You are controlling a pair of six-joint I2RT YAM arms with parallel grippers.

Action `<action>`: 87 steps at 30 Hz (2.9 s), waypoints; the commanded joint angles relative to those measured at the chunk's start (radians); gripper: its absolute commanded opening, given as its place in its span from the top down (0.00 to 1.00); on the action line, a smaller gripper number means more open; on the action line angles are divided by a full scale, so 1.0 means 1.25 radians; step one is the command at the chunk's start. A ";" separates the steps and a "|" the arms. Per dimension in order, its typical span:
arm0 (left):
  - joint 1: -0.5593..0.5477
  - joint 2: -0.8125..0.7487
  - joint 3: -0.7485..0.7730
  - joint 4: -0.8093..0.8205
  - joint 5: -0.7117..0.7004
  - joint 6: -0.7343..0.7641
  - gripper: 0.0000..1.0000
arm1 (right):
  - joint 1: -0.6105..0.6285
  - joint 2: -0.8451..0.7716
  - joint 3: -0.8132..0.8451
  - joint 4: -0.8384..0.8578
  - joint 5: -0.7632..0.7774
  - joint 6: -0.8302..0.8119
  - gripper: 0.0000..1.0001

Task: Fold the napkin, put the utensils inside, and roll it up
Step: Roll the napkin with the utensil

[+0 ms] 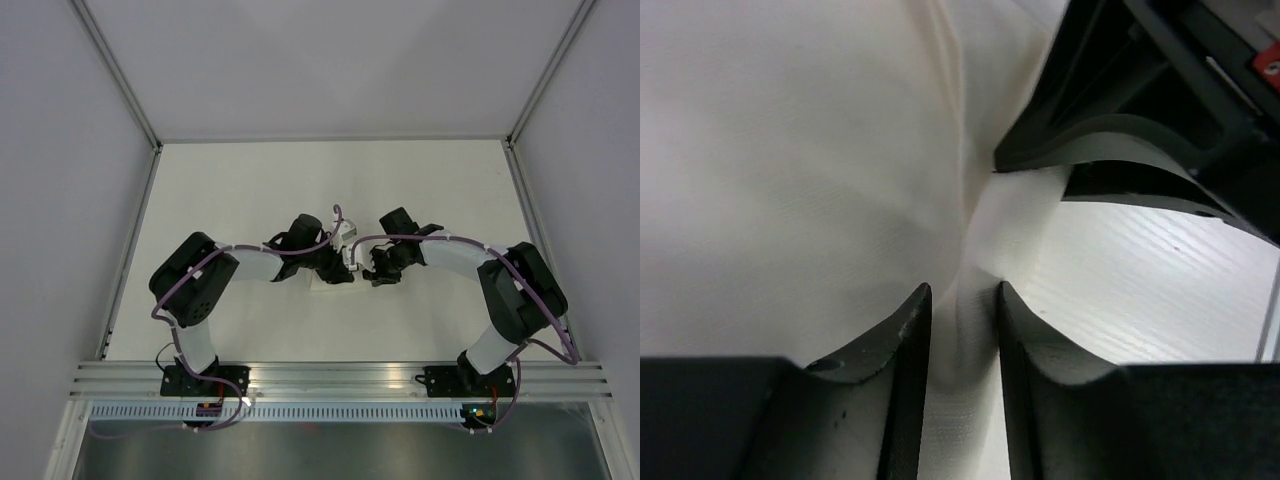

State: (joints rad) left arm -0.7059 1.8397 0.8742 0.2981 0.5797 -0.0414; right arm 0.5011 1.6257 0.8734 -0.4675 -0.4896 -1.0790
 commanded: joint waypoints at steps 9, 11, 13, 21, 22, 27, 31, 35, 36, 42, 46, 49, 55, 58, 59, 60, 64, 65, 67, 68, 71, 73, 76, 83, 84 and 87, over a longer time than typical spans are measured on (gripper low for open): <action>0.004 -0.206 -0.091 0.123 -0.410 -0.032 0.53 | -0.031 0.270 0.217 -0.408 -0.086 0.045 0.95; 0.004 -0.227 -0.107 0.138 -0.484 -0.043 0.53 | -0.039 0.306 0.250 -0.433 -0.100 0.043 0.96; 0.008 -0.243 -0.126 0.154 -0.521 -0.044 0.53 | -0.047 0.331 0.266 -0.448 -0.110 0.053 0.96; 0.005 -0.370 -0.218 0.289 -0.588 -0.015 0.52 | -0.058 0.408 0.331 -0.484 -0.102 0.117 0.96; 0.004 -0.393 -0.230 0.293 -0.578 -0.004 0.52 | -0.060 0.431 0.356 -0.490 -0.102 0.124 0.96; -0.041 -0.431 -0.249 0.283 -0.558 0.108 0.53 | -0.073 0.503 0.444 -0.555 -0.102 0.126 0.96; -0.120 -0.420 -0.251 0.271 -0.596 0.214 0.53 | -0.092 0.581 0.525 -0.591 -0.093 0.117 0.96; -0.214 -0.365 -0.234 0.239 -0.629 0.298 0.54 | -0.095 0.619 0.557 -0.593 -0.069 0.126 0.96; -0.250 -0.353 -0.223 0.229 -0.632 0.308 0.54 | -0.095 0.627 0.560 -0.588 -0.064 0.129 0.96; -0.362 -0.248 -0.194 0.180 -0.644 0.390 0.44 | -0.099 0.657 0.589 -0.589 -0.044 0.135 0.96; -0.391 -0.205 -0.180 0.178 -0.653 0.428 0.38 | -0.100 0.672 0.609 -0.602 -0.043 0.129 0.96; -0.397 -0.165 -0.172 0.195 -0.670 0.455 0.36 | -0.100 0.679 0.614 -0.605 -0.041 0.126 0.96; -0.396 -0.088 -0.150 0.238 -0.699 0.504 0.33 | -0.101 0.685 0.619 -0.611 -0.044 0.120 0.96; -0.388 -0.046 -0.140 0.256 -0.707 0.510 0.33 | -0.101 0.686 0.622 -0.614 -0.044 0.120 0.96; -0.385 -0.040 -0.140 0.257 -0.703 0.509 0.33 | -0.103 0.686 0.622 -0.615 -0.044 0.117 0.96; -0.383 -0.031 -0.135 0.254 -0.692 0.506 0.33 | -0.103 0.688 0.622 -0.616 -0.044 0.115 0.96; -0.375 -0.009 -0.116 0.210 -0.663 0.493 0.37 | -0.103 0.691 0.627 -0.622 -0.045 0.113 0.96; -0.369 -0.005 -0.103 0.172 -0.652 0.488 0.40 | -0.103 0.691 0.628 -0.620 -0.045 0.113 0.96; -0.362 -0.002 -0.091 0.137 -0.617 0.459 0.52 | -0.103 0.690 0.628 -0.620 -0.045 0.115 0.96; -0.353 0.001 -0.078 0.102 -0.603 0.446 0.58 | -0.103 0.689 0.628 -0.618 -0.045 0.115 0.96; -0.342 0.012 -0.056 0.064 -0.556 0.412 0.78 | -0.103 0.688 0.628 -0.616 -0.045 0.115 0.95; -0.337 0.020 -0.048 0.028 -0.520 0.394 0.90 | -0.103 0.681 0.623 -0.614 -0.046 0.117 0.91; -0.315 0.027 -0.031 -0.010 -0.456 0.366 0.98 | -0.104 0.641 0.603 -0.593 -0.064 0.109 0.81; -0.266 0.032 -0.002 -0.085 -0.314 0.322 0.98 | -0.127 0.493 0.552 -0.548 -0.162 0.104 0.58; -0.256 0.034 0.009 -0.103 -0.288 0.314 0.98 | -0.143 0.458 0.545 -0.535 -0.186 0.118 0.55; -0.243 0.041 0.017 -0.117 -0.244 0.298 0.98 | -0.171 0.405 0.537 -0.522 -0.239 0.128 0.52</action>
State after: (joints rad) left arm -1.0267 1.8408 0.8948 0.3046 0.1303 0.4370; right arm 0.3374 2.2284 1.5459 -1.3224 -0.7761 -0.8867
